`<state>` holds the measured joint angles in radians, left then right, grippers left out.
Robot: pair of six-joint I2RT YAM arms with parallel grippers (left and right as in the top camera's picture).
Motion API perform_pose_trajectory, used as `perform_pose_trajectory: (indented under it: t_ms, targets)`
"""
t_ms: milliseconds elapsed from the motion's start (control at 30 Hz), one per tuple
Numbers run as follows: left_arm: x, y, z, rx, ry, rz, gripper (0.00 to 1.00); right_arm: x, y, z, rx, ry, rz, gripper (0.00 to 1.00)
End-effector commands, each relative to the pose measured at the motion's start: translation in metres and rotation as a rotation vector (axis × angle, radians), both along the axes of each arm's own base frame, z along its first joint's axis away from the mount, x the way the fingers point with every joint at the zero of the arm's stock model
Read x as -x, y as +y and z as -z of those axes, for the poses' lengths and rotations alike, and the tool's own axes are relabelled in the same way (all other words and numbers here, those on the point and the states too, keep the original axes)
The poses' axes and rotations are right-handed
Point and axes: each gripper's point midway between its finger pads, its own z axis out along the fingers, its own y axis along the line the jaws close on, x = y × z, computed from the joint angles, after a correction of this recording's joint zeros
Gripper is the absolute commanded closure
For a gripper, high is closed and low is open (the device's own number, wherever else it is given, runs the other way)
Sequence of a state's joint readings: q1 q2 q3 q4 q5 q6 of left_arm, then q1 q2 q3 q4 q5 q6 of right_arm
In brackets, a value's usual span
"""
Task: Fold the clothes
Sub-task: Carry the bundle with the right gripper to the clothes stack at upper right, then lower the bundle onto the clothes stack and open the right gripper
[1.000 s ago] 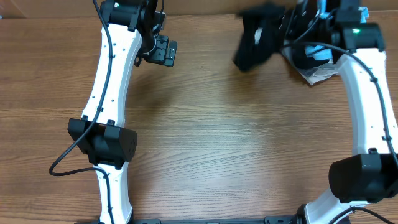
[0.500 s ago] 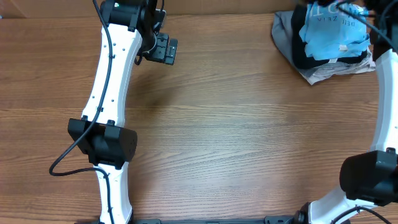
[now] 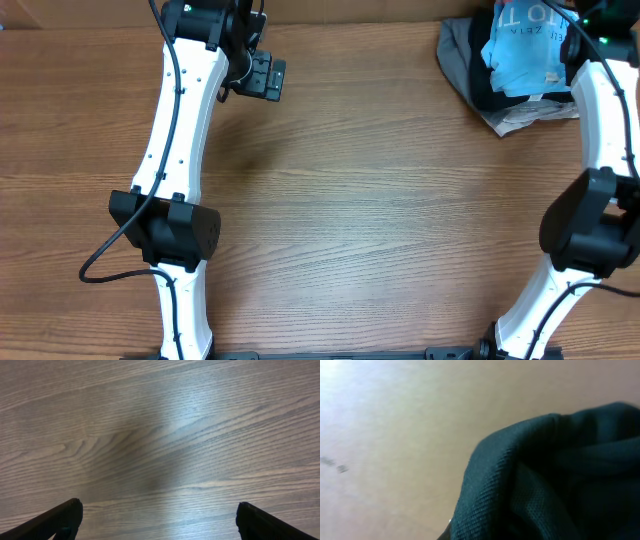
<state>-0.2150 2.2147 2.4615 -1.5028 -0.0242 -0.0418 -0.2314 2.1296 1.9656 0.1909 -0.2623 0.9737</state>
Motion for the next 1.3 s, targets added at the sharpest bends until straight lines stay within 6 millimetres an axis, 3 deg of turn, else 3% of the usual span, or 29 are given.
perform_pose_trajectory:
  t_ms: [0, 233, 400, 667, 833, 1000, 1133, 1267]
  targets:
    - [-0.004, 0.004, -0.009, -0.008, -0.037, 0.008, 0.00, 0.006, -0.021, -0.031, -0.014, -0.087, 0.098, 0.96]
    - [-0.007, 0.004, -0.011, -0.005, -0.051, 0.008, 0.00, 0.002, -0.045, 0.001, -0.027, -0.006, 0.094, 0.96]
    - [-0.012, 0.003, -0.012, 0.000, -0.071, 0.007, 0.00, 0.008, -0.047, 0.025, -0.037, 0.094, -0.023, 0.96]
    - [-0.013, 0.002, -0.011, 0.000, -0.070, 0.008, 0.00, 0.037, -0.039, 0.132, 0.023, 0.529, -0.090, 0.96]
    - [-0.013, 0.002, -0.011, 0.000, -0.070, 0.009, 0.00, 0.066, -0.038, 0.178, 0.032, 0.748, -0.084, 0.96]
    - [-0.013, 0.002, -0.011, 0.000, -0.070, 0.009, 0.00, 0.084, -0.036, 0.193, 0.041, 0.843, -0.097, 0.91]
    - [-0.013, 0.002, -0.011, 0.000, -0.070, 0.009, 0.00, 0.098, -0.034, 0.193, 0.057, 0.889, -0.102, 0.86]
    - [-0.013, 0.001, -0.011, 0.002, -0.074, 0.010, 0.00, 0.110, -0.031, 0.178, 0.127, 0.889, -0.126, 0.67]
